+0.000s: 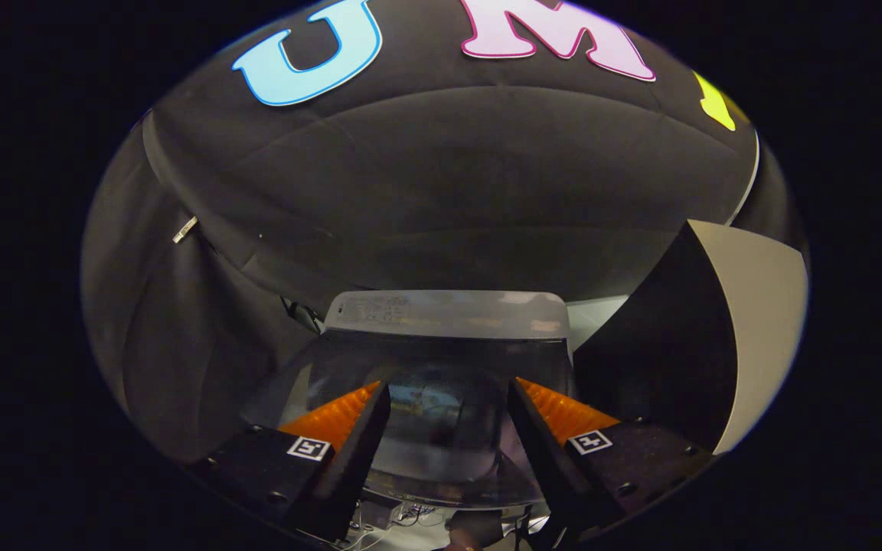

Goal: Put the clothes into the washing machine and then close the washing machine lid.

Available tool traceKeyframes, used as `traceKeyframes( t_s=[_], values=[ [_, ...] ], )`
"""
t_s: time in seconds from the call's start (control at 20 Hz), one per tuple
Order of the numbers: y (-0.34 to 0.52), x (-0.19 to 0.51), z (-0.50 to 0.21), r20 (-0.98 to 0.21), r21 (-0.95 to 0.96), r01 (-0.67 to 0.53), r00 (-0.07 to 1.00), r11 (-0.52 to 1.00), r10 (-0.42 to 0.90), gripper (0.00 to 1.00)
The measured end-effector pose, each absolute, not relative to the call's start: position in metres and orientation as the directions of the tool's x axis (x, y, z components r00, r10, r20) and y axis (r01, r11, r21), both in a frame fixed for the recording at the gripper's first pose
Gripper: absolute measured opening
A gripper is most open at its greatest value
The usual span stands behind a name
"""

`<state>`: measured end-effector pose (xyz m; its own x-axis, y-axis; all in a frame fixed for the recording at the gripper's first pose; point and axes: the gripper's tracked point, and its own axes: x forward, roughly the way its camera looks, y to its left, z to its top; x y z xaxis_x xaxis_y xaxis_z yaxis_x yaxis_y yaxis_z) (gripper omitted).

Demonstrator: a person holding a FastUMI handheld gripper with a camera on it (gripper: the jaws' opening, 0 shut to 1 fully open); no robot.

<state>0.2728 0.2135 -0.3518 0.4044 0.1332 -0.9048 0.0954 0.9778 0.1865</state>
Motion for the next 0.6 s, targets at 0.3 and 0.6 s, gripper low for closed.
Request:
traceKeyframes(
  t_s=[0.3, 0.6],
  values=[
    [0.213, 0.279, -0.341, -0.882, 0.188, 0.080, 0.452, 0.979, 0.132, 0.97],
    [0.225, 0.276, -0.320, -0.848, 0.205, 0.034, 0.506, 0.978, 0.160, 0.97]
  ],
)
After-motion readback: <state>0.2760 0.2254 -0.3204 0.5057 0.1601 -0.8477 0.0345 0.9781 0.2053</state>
